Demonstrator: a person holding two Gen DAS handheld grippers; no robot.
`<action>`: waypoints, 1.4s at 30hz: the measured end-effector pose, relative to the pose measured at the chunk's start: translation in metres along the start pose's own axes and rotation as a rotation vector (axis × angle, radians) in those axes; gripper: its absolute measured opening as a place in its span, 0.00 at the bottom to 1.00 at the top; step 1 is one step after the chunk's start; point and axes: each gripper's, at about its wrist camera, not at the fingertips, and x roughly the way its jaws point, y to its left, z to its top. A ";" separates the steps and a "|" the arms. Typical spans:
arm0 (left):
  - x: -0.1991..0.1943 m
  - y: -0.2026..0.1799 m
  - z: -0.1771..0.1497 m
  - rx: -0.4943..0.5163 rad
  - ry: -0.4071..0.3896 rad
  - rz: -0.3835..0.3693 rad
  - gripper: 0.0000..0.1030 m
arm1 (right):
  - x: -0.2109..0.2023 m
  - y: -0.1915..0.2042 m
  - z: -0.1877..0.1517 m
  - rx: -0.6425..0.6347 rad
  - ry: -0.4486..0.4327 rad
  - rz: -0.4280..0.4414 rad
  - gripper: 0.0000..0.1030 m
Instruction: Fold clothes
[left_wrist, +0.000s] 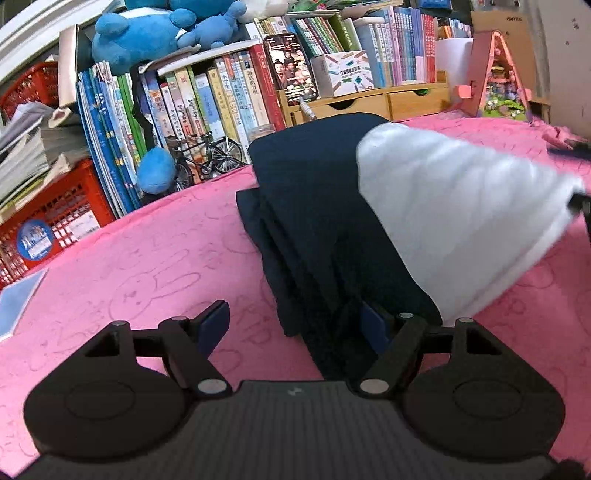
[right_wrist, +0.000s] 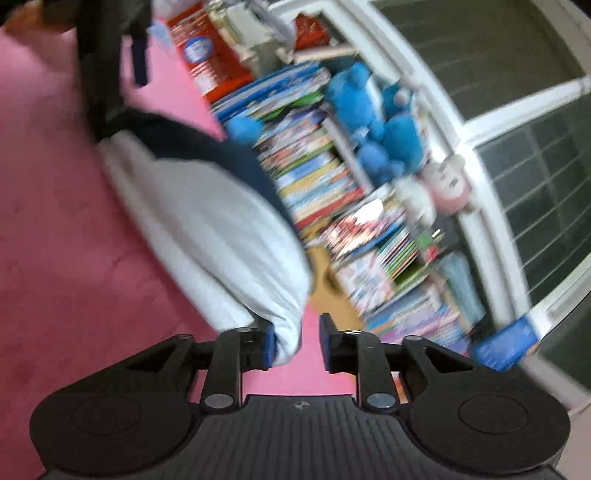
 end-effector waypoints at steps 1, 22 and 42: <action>0.000 0.000 0.000 -0.002 0.001 -0.001 0.75 | -0.003 0.002 -0.004 0.013 0.021 0.027 0.28; -0.001 0.008 0.002 -0.040 0.014 -0.022 0.78 | 0.039 -0.151 -0.004 0.713 0.024 0.533 0.69; 0.004 0.014 0.003 -0.104 0.037 -0.076 0.79 | 0.298 -0.037 0.145 0.559 0.132 0.705 0.67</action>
